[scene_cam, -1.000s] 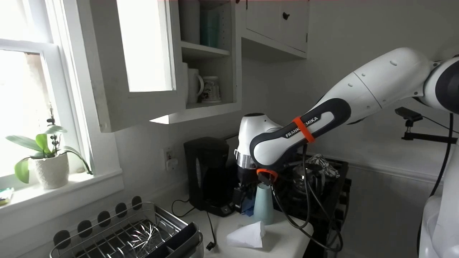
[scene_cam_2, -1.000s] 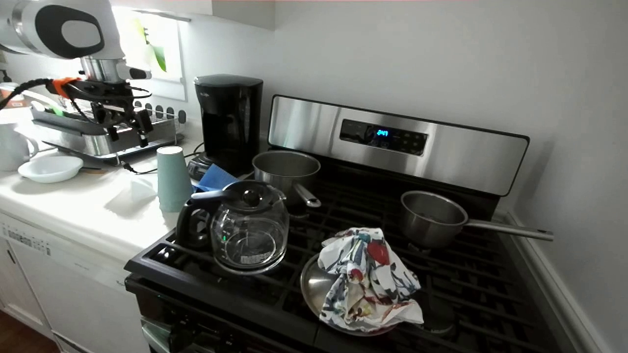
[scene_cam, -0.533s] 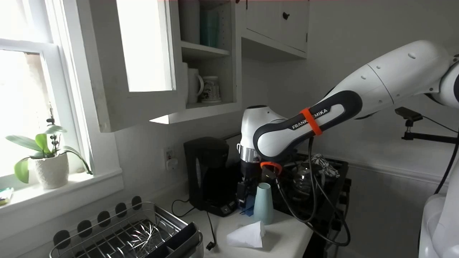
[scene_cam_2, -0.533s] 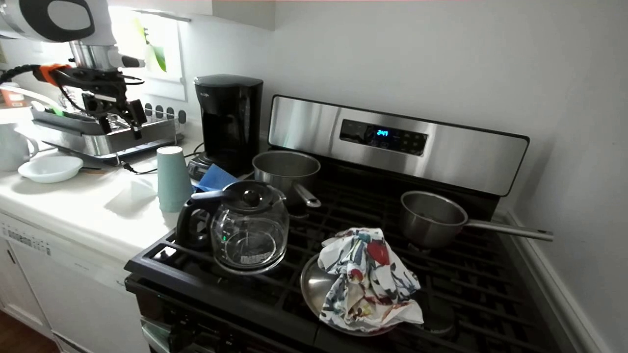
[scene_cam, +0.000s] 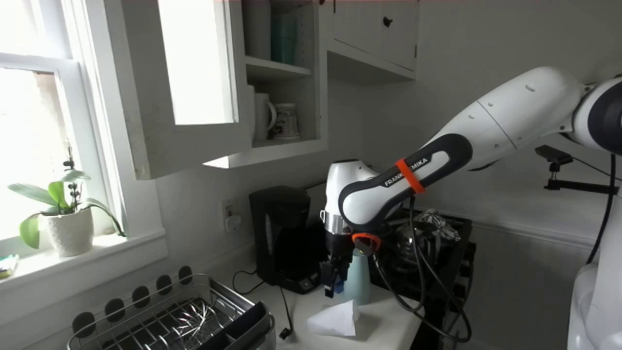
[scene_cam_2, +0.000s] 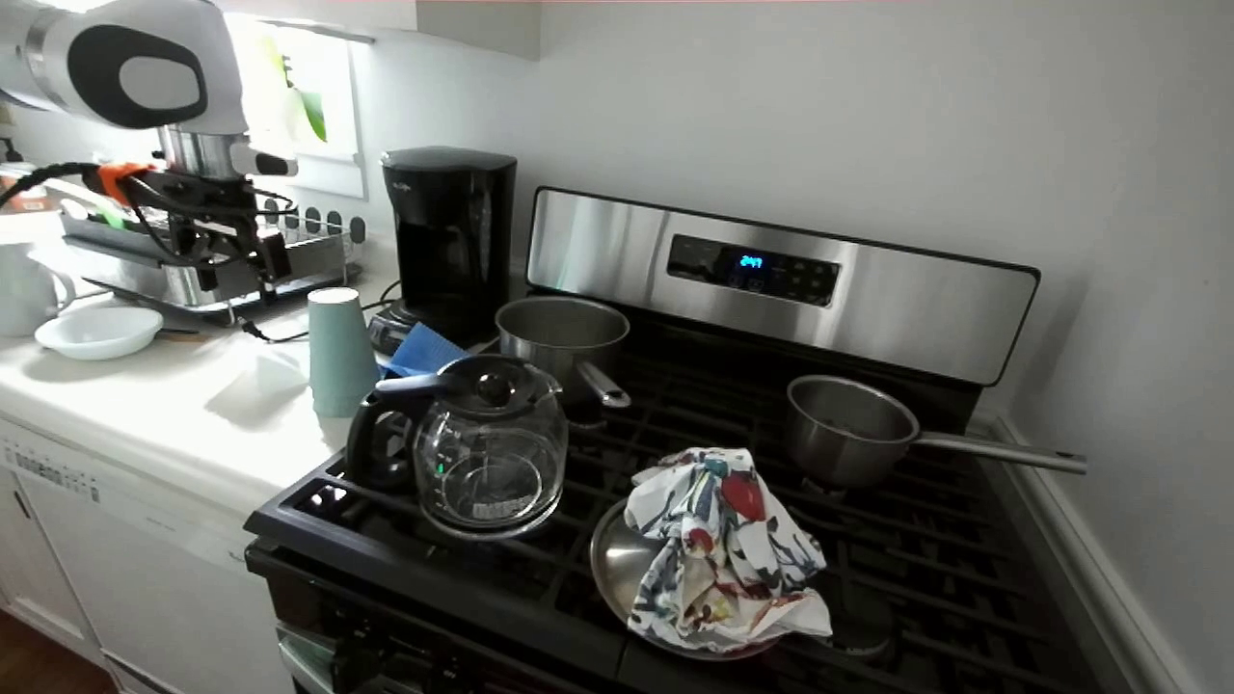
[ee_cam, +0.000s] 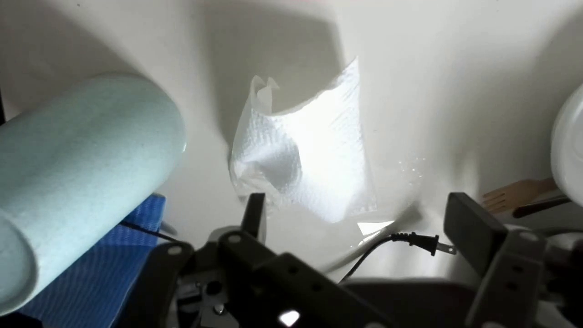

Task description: Remove the piece of tissue from the drying rack and use to wipe the counter on the right side

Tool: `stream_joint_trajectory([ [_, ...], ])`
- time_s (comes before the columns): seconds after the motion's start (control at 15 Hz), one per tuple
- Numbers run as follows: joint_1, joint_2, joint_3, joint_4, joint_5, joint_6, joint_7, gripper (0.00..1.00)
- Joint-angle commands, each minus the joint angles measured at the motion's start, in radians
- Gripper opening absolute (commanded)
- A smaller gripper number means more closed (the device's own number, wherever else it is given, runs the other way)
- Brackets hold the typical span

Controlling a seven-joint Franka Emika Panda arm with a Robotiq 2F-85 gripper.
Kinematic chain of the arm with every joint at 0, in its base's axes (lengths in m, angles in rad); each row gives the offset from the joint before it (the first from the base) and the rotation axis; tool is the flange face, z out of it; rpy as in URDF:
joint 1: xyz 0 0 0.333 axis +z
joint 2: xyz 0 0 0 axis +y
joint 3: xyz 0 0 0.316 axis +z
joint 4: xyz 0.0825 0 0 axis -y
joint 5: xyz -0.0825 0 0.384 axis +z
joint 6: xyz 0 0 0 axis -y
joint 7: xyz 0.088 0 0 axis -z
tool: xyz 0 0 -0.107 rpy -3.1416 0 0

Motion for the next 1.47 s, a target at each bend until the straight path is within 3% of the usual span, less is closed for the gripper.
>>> stream_joint_trajectory([
  [0.0, 0.005, 0.069, -0.002, -0.018, 0.021, 0.089, -0.054, 1.0],
  [0.33, -0.001, 0.152, 0.003, -0.032, 0.008, 0.174, -0.086, 1.0],
  [0.4, -0.002, 0.164, 0.003, -0.034, 0.002, 0.179, -0.086, 0.94],
  [0.47, -0.003, 0.175, -0.001, -0.036, -0.023, 0.184, -0.064, 0.74],
  [1.07, -0.004, 0.207, 0.03, -0.03, 0.071, 0.166, -0.123, 0.09],
  [1.2, -0.003, 0.212, 0.042, -0.026, 0.097, 0.161, -0.142, 0.0],
  [1.4, 0.0, 0.21, 0.073, -0.018, 0.178, 0.149, -0.199, 0.0],
])
